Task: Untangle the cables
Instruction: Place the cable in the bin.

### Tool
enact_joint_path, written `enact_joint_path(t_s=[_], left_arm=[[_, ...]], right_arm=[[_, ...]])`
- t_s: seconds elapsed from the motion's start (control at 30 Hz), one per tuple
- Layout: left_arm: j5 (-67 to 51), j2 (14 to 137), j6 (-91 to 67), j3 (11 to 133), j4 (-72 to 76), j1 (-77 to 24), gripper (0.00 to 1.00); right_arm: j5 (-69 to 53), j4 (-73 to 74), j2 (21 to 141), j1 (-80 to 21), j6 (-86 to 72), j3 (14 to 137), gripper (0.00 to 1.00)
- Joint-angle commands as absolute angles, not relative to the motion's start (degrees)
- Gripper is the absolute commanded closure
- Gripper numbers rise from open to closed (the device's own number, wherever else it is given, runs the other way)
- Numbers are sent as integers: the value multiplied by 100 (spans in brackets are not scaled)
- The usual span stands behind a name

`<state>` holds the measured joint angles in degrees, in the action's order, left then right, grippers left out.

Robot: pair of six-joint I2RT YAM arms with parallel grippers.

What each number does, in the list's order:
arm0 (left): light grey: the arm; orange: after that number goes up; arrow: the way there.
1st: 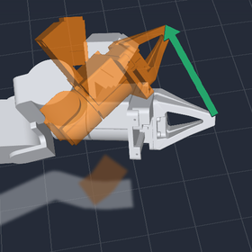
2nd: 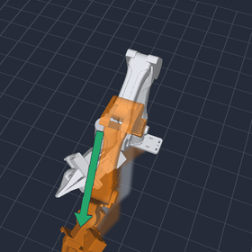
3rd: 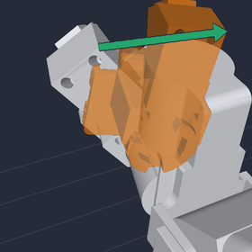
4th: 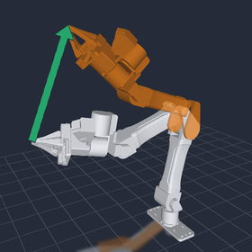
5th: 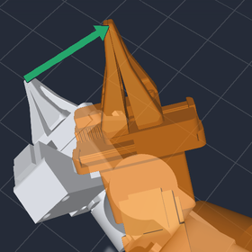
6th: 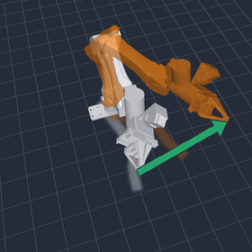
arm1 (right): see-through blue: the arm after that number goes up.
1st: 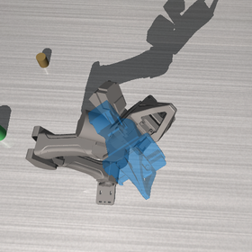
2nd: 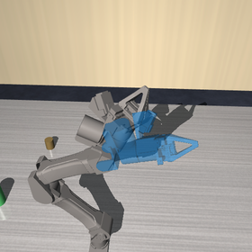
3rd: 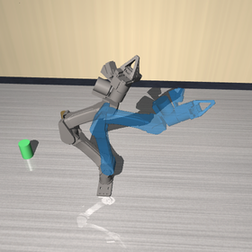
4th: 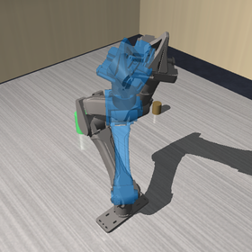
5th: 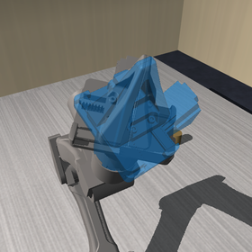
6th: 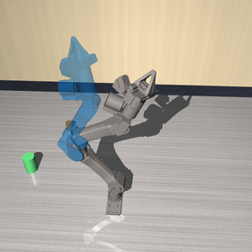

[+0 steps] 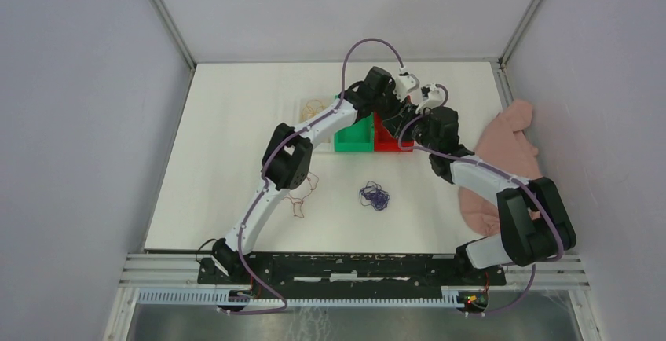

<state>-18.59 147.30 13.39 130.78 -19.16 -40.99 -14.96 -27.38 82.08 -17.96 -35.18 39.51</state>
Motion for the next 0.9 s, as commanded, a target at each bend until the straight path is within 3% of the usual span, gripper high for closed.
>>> enact_joint_path(t_s=[0.0, 0.1, 0.23, 0.37, 0.63, 0.87], left_arm=[[-1997, 13977, 1538, 13314, -1742, -4069, 51], [-1980, 13763, 1577, 13331, -1781, -4065, 46], [-1970, 13494, 1624, 13340, -2075, -4049, 15], [-1940, 13121, 1686, 13259, -2387, -3929, 0], [-1769, 12550, 1946, 12846, -2996, -3626, 1], [-1753, 11899, 1893, 12469, -3541, -3251, 1]], right_arm=[[-1543, -3184, 7935, -1828, -3371, 3873, 75], [-1556, -2980, 7859, -1826, -3329, 3913, 78], [-1454, -2590, 7782, -1828, -3121, 4026, 75], [-1405, -2054, 7952, -1879, -2870, 4379, 64], [-926, -877, 8422, -2060, -2491, 5258, 59], [-498, 54, 9086, -2061, -2270, 6104, 72]])
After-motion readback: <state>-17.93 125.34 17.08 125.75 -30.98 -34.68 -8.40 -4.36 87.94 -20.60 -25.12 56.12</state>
